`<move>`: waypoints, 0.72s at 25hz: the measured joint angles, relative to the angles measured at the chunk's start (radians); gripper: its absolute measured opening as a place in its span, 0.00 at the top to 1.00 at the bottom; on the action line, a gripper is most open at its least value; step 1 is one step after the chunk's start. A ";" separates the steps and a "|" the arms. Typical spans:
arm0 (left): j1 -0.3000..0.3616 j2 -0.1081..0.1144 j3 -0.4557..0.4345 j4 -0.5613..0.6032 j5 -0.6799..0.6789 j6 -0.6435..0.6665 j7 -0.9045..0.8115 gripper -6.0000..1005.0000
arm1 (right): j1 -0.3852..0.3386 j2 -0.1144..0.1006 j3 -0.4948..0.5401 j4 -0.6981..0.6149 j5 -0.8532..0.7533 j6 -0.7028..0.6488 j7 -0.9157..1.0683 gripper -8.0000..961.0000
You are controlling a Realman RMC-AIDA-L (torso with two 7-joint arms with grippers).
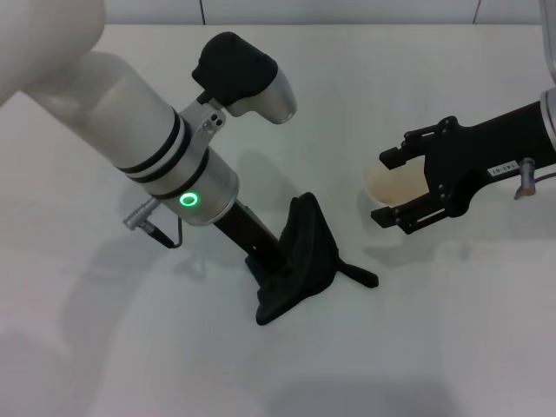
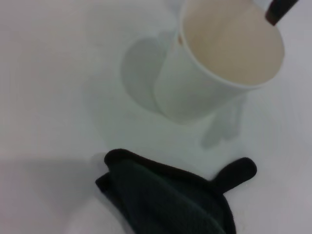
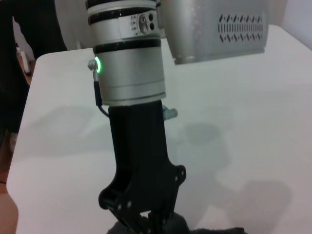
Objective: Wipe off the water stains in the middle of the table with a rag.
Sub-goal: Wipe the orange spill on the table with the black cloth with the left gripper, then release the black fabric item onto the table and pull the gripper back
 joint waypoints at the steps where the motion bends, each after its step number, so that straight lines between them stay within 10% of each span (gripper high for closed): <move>1: 0.002 0.001 0.000 0.000 0.001 -0.001 -0.002 0.93 | 0.000 0.000 0.000 0.000 0.001 0.000 0.000 0.14; 12: 0.108 0.017 -0.330 0.084 0.256 0.112 0.060 0.92 | -0.007 0.000 -0.002 0.000 0.005 0.000 0.001 0.14; 18: 0.121 0.020 -0.370 0.088 0.257 0.119 0.092 0.91 | -0.007 0.000 -0.001 0.001 0.006 0.000 0.002 0.14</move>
